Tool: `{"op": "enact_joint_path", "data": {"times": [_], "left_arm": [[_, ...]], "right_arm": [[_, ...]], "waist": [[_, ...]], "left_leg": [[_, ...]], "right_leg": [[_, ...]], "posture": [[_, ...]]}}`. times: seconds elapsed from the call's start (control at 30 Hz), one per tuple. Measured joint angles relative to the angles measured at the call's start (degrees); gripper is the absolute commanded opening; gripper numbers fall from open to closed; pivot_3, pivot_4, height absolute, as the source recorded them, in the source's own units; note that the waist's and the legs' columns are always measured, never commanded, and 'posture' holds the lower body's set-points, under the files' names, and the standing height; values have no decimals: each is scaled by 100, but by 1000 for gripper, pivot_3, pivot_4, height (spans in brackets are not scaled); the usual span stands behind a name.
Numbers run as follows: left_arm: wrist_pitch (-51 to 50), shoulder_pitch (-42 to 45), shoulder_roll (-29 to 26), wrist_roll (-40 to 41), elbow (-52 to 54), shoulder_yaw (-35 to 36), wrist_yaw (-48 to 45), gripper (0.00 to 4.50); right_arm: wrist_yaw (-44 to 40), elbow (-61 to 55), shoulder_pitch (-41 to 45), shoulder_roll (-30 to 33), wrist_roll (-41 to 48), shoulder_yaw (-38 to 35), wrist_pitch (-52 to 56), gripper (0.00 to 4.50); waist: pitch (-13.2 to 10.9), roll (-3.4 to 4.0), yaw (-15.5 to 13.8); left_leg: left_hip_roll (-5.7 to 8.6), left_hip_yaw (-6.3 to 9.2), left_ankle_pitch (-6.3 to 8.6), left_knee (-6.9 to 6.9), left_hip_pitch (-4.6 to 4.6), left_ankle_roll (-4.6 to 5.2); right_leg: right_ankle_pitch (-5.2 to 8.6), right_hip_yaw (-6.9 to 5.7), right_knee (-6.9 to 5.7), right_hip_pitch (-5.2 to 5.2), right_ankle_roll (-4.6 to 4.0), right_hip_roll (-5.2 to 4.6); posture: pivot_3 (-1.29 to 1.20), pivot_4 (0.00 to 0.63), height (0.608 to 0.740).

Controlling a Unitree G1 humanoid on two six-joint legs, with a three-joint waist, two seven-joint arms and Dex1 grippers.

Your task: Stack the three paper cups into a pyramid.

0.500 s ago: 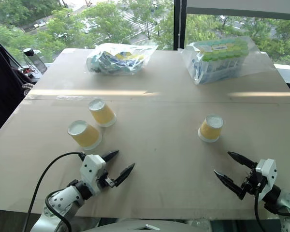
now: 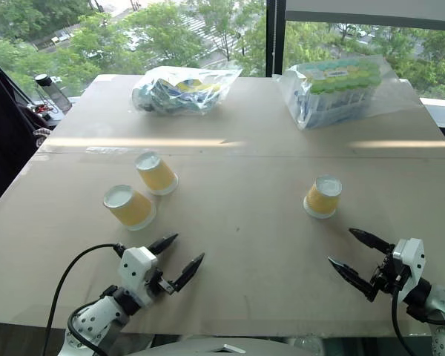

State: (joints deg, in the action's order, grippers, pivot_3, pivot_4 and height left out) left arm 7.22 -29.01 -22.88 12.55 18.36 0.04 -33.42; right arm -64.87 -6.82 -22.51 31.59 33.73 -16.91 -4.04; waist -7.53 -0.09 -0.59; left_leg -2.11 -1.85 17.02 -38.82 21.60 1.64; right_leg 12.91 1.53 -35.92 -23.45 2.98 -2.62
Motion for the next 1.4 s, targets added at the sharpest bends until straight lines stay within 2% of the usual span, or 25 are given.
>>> {"op": "enact_joint_path", "data": {"times": [0.17, 0.33, 0.47, 0.63, 0.73, 0.77, 0.83, 1.03, 1.3, 1.33, 1.4], "left_arm": [[-127, -54, 86, 95, 81, 106, 127, 4473], [-60, -768, 769, 41, 488, 301, 855, 4473], [-51, -1433, 1341, -283, 889, 529, 1620, 4473], [-55, -1464, 1622, -608, 1155, 957, 2255, 4473], [-127, -1001, 1553, -778, 1151, 1098, 2408, 4473], [-238, -441, 1333, -879, 1001, 1172, 2447, 4473], [-304, 149, 1145, -959, 959, 1232, 2460, 4473], [-519, 1110, 847, -1180, 502, 1306, 2526, 4473], [-754, 1401, 912, -1118, 273, 1494, 2730, 4473], [-770, 1436, 912, -1103, 240, 1504, 2730, 3968], [-799, 1520, 921, -1039, 219, 1517, 2729, 3379]], "right_arm": [[-163, 39, 96, -1, -1, 37, -2, 4500], [-616, -40, 36, -7, 32, 226, -140, 4500], [-891, -681, -13, -11, 312, 490, -102, 4500], [-886, -1525, 320, -1, 787, 755, 237, 4500], [-745, -1838, 613, -13, 964, 981, 512, 4500], [-599, -1934, 882, -37, 1005, 1091, 656, 4500], [-474, -2074, 1099, -41, 1076, 1153, 766, 4500], [-308, -2192, 1015, -108, 1070, 1235, 877, 4500], [-278, -2163, 875, -154, 989, 1242, 784, 4500], [-294, -2138, 873, -154, 981, 1239, 763, 4500], [-324, -2116, 859, -154, 970, 1237, 749, 4500]], "waist": [[-1, -2, 2], [-23, -38, 28], [-54, -80, 20], [-66, -104, -15], [-70, -107, -30], [-73, -102, -49], [-67, -113, -42], [-63, -117, -20], [-62, -117, -20], [-62, -117, -22], [-62, -117, -22]], "left_leg": [[-1, 1, 0, 0, 0, 0], [-6, 4, 4, 1, 7, 5], [-6, 9, 7, 1, 8, 12], [-3, 22, 7, 0, 11, 11], [2, 28, 7, 0, 15, 11], [10, 28, 5, -5, 19, 10], [7, 31, 5, -10, 19, 10], [8, 48, 6, -10, 21, 10], [5, 51, 6, -10, 13, 10], [5, 53, 6, -11, 12, 10], [5, 53, 6, -15, 12, 10]], "right_leg": [[-1, -2, 0, 0, -1, 1], [-3, 10, 2, -10, -5, -2], [6, 7, 3, -12, 11, -4], [8, -5, 2, -12, 15, -2], [-1, -12, 2, -11, -1, -2], [-7, -24, 0, -11, -10, -2], [-9, -30, -1, -6, -13, 1], [-15, -28, 3, 0, -4, -2], [-11, -29, -5, 3, -12, -2], [-12, -30, -5, 6, -12, -2], [-12, -30, -6, 7, -12, -2]], "posture": [[0, 150, 740], [0, 150, 740], [0, 150, 740], [0, 150, 740], [0, 150, 740], [0, 150, 740], [0, 150, 740], [0, 150, 740], [0, 150, 740], [0, 150, 740], [0, 150, 740]]}}
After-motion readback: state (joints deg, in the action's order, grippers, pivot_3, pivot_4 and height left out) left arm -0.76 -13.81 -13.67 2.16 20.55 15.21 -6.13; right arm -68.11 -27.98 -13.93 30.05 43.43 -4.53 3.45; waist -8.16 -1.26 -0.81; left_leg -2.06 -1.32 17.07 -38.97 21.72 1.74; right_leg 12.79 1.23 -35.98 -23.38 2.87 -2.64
